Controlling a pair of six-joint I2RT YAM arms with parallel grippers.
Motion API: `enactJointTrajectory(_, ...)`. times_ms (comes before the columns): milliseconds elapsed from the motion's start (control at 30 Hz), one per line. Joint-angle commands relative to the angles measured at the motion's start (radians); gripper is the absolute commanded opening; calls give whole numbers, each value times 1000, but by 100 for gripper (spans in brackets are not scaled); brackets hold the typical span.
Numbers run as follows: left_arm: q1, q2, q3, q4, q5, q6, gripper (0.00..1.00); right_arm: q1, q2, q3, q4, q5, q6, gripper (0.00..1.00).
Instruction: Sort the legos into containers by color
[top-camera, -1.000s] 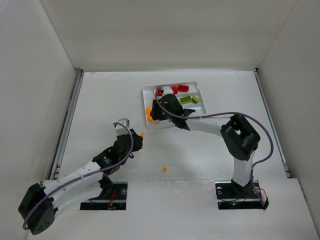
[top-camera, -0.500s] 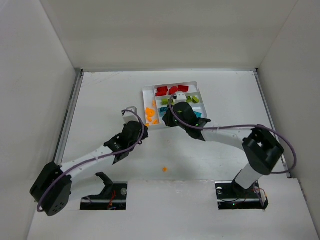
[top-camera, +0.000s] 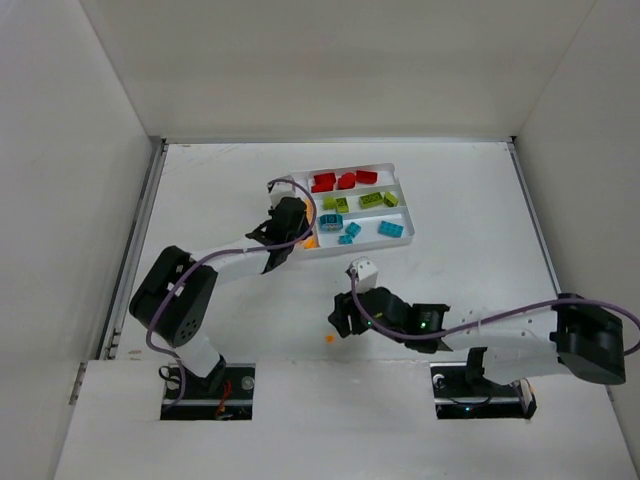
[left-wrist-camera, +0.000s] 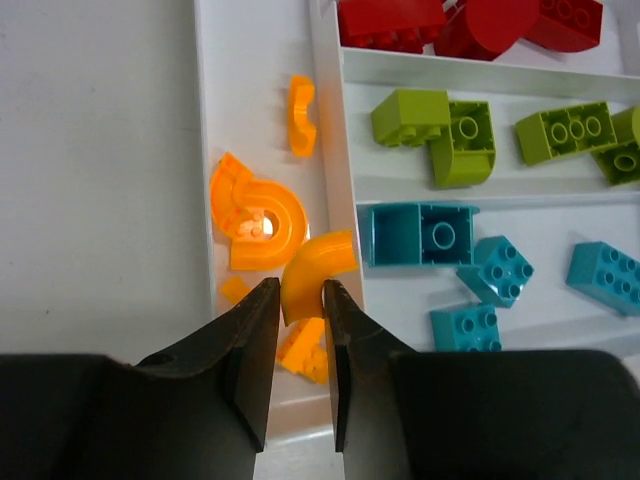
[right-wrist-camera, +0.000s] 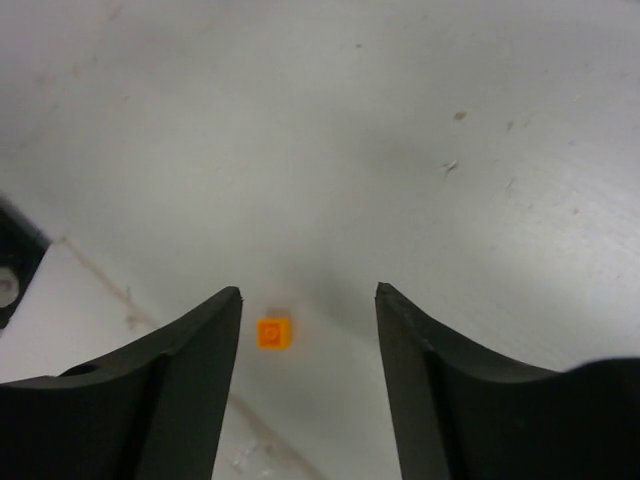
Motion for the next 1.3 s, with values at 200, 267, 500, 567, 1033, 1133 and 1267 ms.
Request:
enactJointTrajectory(200,22,-1,68,12,-19,38,48,134,45,26,-53,36,77,63)
enactJointTrajectory(267,24,-27,53,6,-19,44,52,153,100,57,-66,38,74,60)
enactJointTrajectory(500,35,-216,-81,6,-31,38,100,181,226,145,-79,44,53,52)
enactJointTrajectory(567,41,-286,-134,-2,-35,31,100,187,252,163,-86,41,47,51)
enactJointTrajectory(1033,131,-710,-515,-103,-39,-94,100,205,361,281,-289,137,45,35)
enactJointTrajectory(1133,156,-733,-533,-100,-25,-95,100,205,376,298,-299,134,48,28)
enactJointTrajectory(1267,165,-716,-553,-86,-18,-110,100,205,335,313,-293,137,45,24)
